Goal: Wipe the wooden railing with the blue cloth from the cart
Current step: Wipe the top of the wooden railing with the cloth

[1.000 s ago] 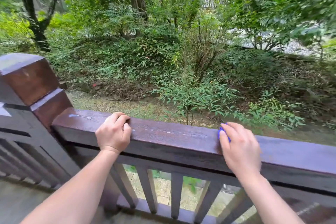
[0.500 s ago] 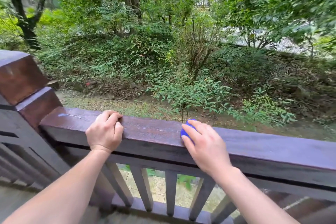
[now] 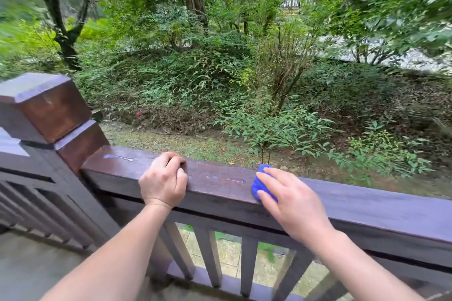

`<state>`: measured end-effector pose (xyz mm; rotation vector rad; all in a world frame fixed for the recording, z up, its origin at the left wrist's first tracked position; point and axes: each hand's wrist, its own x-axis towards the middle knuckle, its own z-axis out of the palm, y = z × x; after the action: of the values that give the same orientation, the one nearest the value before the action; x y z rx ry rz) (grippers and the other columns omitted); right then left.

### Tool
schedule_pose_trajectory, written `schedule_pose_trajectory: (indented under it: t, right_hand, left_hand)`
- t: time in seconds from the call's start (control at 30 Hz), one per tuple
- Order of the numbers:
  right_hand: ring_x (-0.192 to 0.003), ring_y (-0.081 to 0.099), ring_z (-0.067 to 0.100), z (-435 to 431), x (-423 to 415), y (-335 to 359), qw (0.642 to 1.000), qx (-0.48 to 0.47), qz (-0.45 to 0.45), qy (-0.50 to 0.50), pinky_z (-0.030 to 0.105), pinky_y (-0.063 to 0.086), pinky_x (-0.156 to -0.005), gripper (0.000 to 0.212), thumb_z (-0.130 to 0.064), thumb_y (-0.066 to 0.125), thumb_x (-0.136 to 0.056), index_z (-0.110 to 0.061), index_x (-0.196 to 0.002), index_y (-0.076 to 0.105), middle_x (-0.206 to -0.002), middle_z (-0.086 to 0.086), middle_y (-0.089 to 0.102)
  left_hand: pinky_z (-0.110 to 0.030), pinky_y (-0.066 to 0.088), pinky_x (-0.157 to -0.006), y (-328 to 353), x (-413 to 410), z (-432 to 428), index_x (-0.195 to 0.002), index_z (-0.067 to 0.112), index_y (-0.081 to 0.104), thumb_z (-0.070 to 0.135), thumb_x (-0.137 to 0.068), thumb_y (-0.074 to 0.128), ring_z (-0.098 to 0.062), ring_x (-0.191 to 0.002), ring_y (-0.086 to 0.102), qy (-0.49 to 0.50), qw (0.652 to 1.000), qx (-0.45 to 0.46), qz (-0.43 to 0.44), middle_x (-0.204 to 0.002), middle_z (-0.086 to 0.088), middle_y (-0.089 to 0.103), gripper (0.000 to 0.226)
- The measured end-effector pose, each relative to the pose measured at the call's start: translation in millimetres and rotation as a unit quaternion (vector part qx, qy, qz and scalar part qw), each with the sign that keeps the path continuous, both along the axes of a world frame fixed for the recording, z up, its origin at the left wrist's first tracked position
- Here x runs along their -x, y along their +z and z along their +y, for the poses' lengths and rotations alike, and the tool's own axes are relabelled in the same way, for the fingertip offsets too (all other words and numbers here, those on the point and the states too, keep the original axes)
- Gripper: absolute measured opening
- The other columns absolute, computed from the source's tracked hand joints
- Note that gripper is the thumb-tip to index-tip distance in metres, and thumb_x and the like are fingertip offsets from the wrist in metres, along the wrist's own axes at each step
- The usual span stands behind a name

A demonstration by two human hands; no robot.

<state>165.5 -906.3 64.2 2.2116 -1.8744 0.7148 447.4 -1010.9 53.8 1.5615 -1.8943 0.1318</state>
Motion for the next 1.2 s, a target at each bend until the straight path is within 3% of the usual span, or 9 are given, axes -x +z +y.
schedule_pose_trajectory:
  t: [0.13,0.27,0.33,0.5,0.67,0.73,0.87,1.03,1.2]
  right_hand:
    - [-0.104,0.063,0.03,-18.9,-18.8,3.3,0.993,0.01,-0.057,-0.105,0.038,0.051,-0.091,0.03,-0.03,0.06,-0.091,-0.016,-0.116,0.067,-0.12,0.007,0.068]
    - [-0.11,0.063,0.024,-6.8,-46.4,-1.3,0.999,0.028,-0.009,0.035,0.035,0.053,-0.094,0.036,-0.038,0.051,-0.092,-0.02,-0.119,0.065,-0.125,0.003,0.066]
    - [-0.108,0.064,0.022,-2.3,-25.5,-2.8,0.998,0.033,0.003,0.052,0.033,0.054,-0.091,0.037,-0.04,0.051,-0.091,-0.021,-0.119,0.066,-0.124,0.001,0.067]
    - [-0.095,0.063,0.032,-32.3,-45.2,6.4,0.997,0.008,-0.005,-0.077,0.038,0.052,-0.085,0.026,-0.03,0.055,-0.091,-0.015,-0.109,0.067,-0.112,0.008,0.068]
    - [-0.109,0.062,0.023,-20.2,-60.1,-4.8,0.996,0.038,0.014,0.075,0.033,0.046,-0.098,0.037,-0.039,0.05,-0.092,-0.019,-0.12,0.064,-0.124,0.003,0.066]
    - [-0.108,0.062,0.022,-22.7,-41.6,-4.5,0.998,0.037,0.019,0.057,0.029,0.044,-0.099,0.038,-0.039,0.05,-0.091,-0.019,-0.119,0.065,-0.123,0.002,0.067]
    - [-0.105,0.06,0.032,-55.3,-74.3,8.7,0.999,-0.028,-0.026,-0.032,0.039,0.049,-0.093,0.031,-0.033,0.053,-0.092,-0.015,-0.114,0.064,-0.12,0.008,0.066]
    - [-0.109,0.064,0.023,-41.4,-85.6,1.7,0.992,0.015,0.008,0.127,0.031,0.05,-0.095,0.038,-0.037,0.057,-0.087,-0.019,-0.119,0.065,-0.124,0.003,0.067]
    - [-0.106,0.064,0.029,-55.0,-75.4,4.0,1.0,0.003,-0.022,0.008,0.037,0.053,-0.093,0.033,-0.03,0.059,-0.087,-0.014,-0.114,0.067,-0.119,0.007,0.068]
  left_hand:
    - [-0.037,0.052,-0.065,1.3,0.8,-0.9,-0.091,0.02,0.072,0.031,-0.082,0.036,-0.028,-0.094,0.065,0.004,1.0,0.0,-0.002,-0.105,0.001,0.069,0.039]
    - [-0.037,0.052,-0.066,5.0,0.6,3.0,-0.092,0.019,0.073,0.031,-0.081,0.036,-0.027,-0.095,0.066,0.003,1.0,0.0,0.003,-0.106,0.001,0.069,0.04]
    - [-0.037,0.053,-0.066,4.1,0.3,2.2,-0.092,0.019,0.073,0.031,-0.081,0.036,-0.027,-0.095,0.066,0.002,1.0,0.0,0.003,-0.106,0.001,0.07,0.04]
    - [-0.034,0.048,-0.063,2.8,0.2,2.4,-0.091,0.02,0.073,0.032,-0.081,0.037,-0.027,-0.093,0.066,0.008,1.0,0.004,-0.003,-0.104,0.001,0.07,0.039]
    - [-0.035,0.051,-0.064,2.0,0.1,1.2,-0.091,0.019,0.072,0.033,-0.081,0.037,-0.027,-0.09,0.067,-0.005,1.0,0.002,0.003,-0.104,0.001,0.069,0.039]
    - [-0.035,0.051,-0.063,-0.8,-1.9,-1.4,-0.09,0.021,0.072,0.033,-0.08,0.038,-0.026,-0.09,0.067,-0.006,1.0,0.005,0.005,-0.104,0.002,0.07,0.037]
    - [-0.036,0.051,-0.064,-0.9,-1.4,-3.9,-0.091,0.02,0.072,0.033,-0.081,0.038,-0.026,-0.089,0.067,-0.009,1.0,0.007,0.002,-0.104,0.002,0.07,0.037]
    - [-0.036,0.051,-0.063,-2.5,-6.3,-4.3,-0.091,0.02,0.072,0.032,-0.081,0.038,-0.027,-0.089,0.067,-0.003,1.0,0.013,0.004,-0.104,0.001,0.07,0.038]
    - [-0.034,0.051,-0.064,-3.9,-3.7,-3.4,-0.09,0.021,0.072,0.031,-0.08,0.04,-0.025,-0.089,0.067,-0.015,0.999,0.035,0.012,-0.103,0.002,0.07,0.034]
